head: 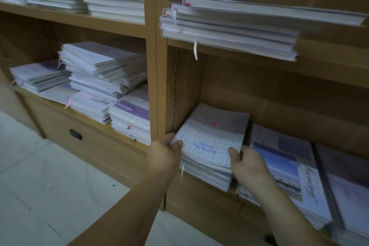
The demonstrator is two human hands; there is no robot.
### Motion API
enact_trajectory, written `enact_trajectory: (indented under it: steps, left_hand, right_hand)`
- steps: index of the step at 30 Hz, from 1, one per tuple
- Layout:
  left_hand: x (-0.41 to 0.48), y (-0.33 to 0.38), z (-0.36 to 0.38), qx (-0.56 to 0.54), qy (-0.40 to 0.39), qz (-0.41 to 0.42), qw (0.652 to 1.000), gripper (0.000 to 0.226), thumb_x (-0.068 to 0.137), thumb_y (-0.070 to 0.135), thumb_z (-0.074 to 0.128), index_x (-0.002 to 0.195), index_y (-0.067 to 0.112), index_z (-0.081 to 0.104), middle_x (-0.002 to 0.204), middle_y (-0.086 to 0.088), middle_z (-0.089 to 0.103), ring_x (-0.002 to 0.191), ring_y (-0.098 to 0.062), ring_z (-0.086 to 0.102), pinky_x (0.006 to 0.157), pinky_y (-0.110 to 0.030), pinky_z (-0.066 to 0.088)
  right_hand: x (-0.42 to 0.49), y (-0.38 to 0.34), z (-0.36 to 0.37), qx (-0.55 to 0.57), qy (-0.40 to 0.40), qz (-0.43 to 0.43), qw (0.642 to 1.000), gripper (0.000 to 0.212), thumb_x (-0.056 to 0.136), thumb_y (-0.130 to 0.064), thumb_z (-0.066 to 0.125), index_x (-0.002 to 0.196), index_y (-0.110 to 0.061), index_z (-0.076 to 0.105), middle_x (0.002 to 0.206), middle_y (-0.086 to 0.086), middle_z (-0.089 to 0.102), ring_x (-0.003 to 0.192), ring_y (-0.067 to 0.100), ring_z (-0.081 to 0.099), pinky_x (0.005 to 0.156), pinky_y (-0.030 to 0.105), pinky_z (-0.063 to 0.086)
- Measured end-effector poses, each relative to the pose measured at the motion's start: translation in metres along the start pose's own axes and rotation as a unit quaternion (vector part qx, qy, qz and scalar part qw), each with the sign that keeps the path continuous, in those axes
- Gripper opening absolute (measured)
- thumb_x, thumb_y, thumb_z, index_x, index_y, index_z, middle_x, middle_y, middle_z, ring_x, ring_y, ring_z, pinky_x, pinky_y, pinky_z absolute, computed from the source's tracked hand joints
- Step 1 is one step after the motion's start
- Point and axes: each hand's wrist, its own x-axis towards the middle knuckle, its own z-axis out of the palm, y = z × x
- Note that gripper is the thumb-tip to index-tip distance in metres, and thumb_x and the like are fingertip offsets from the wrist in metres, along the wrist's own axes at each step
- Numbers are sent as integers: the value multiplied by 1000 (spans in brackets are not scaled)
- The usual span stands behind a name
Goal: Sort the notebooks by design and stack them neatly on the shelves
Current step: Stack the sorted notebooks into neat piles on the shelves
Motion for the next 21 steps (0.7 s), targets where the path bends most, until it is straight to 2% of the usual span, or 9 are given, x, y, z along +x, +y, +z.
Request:
enact_trajectory:
  steps: [4,7,9,11,12,14,17,19,21]
  left_hand:
    - [0,-5,-14,62,2,35,997,11,95,26,66,96,22,76,79,4,72,76,-16,69,70,-34,59]
    - [-1,-11,-31,104,1,31,994,26,95,10,56,79,25,69,76,2,69,75,-18,66,59,-25,47]
    - [-3,-14,-38,101,-35,-4,994,37,91,-2,53,76,30,64,81,5,67,84,-17,66,63,-21,48]
    - [-5,-20,-36,86,-87,-21,992,41,91,-9,52,80,28,65,82,10,65,82,-7,63,64,-12,48]
    - [-7,-20,-35,70,-106,-30,991,37,92,-11,51,89,22,68,84,9,65,82,-5,63,65,-9,49]
    - [-3,-26,-31,37,-122,-34,991,31,93,-12,49,108,4,70,92,4,69,93,-14,68,80,-16,54]
    - [-3,-29,-31,59,-146,-10,987,32,92,0,48,112,17,66,102,7,71,100,-12,66,87,-20,53]
    - [-2,-32,-29,58,-157,-4,986,36,83,13,51,116,13,66,110,2,72,108,-16,66,98,-29,54]
    - [-1,-35,-25,51,-157,8,986,31,86,11,54,113,16,69,105,1,73,106,-15,68,96,-33,57]
  right_hand:
    - [-13,4,-5,48,-34,4,998,22,99,-45,57,100,-23,58,89,-4,66,79,14,65,61,28,50]
    - [-20,8,-5,57,-62,-8,996,36,88,-52,69,113,-29,58,98,-11,70,84,11,68,65,28,55]
    - [-23,8,-2,37,-67,-10,997,68,77,-60,77,131,-26,53,114,-9,68,99,11,67,80,33,59]
    - [-27,2,2,9,-65,-2,998,101,75,-57,80,155,-20,32,135,-1,58,121,19,58,98,35,53]
    - [-29,-1,4,2,-63,2,998,107,79,-53,80,160,-17,21,142,2,54,128,23,53,103,35,50]
    - [-31,-6,7,-9,-56,3,998,104,84,-50,77,161,-16,15,144,5,52,130,26,52,104,39,50]
    - [-31,-7,9,-29,-55,2,998,94,86,-52,73,158,-14,26,140,6,56,128,26,54,102,41,52]
    - [-31,-7,10,-36,-56,-1,998,89,86,-55,71,155,-15,31,139,6,58,127,26,56,100,42,54]
    - [-31,-8,9,-37,-54,-2,998,90,89,-53,69,158,-14,27,143,7,56,129,26,54,103,40,52]
